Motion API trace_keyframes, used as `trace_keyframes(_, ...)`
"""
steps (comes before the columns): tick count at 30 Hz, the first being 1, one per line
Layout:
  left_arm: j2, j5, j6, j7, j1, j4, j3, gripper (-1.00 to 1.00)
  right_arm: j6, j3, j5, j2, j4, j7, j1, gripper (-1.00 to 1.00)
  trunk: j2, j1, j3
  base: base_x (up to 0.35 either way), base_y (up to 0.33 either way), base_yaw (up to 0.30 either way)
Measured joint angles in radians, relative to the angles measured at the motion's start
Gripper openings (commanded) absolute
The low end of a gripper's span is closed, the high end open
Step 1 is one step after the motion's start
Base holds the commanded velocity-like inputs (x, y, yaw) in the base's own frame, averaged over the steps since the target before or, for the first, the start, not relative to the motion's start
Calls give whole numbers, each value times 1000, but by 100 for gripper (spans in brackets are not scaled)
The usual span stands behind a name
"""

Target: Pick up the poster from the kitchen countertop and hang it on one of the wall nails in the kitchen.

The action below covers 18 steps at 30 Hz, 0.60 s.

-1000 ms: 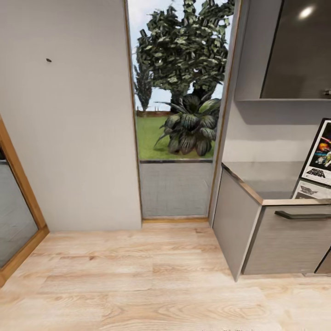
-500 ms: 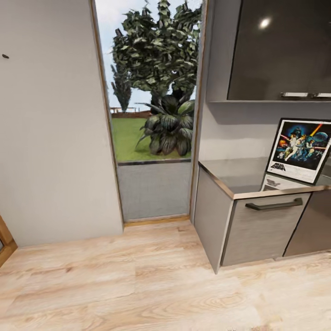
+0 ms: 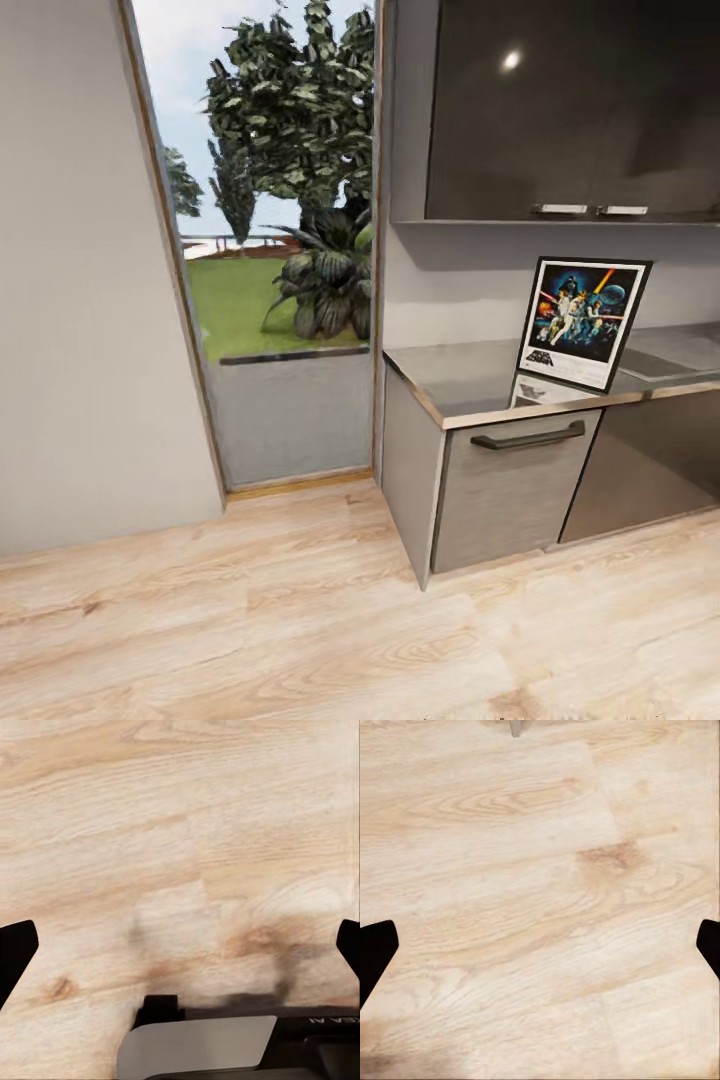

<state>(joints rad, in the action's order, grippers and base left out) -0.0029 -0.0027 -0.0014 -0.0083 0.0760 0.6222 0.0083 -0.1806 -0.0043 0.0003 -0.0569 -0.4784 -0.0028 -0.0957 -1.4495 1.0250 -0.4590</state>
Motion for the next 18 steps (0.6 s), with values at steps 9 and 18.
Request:
trace_keyframes(9, 0, 0, 0, 1, 0, 0, 0, 100, 0, 2, 4, 0, 53, 1, 1, 100, 0, 0, 2, 0, -345, -104)
trace_keyframes(18, 0, 0, 0, 1, 0, 0, 0, 100, -1, 0, 5, 1, 67, 0, 1, 100, 0, 0, 2, 0, -346, -7)
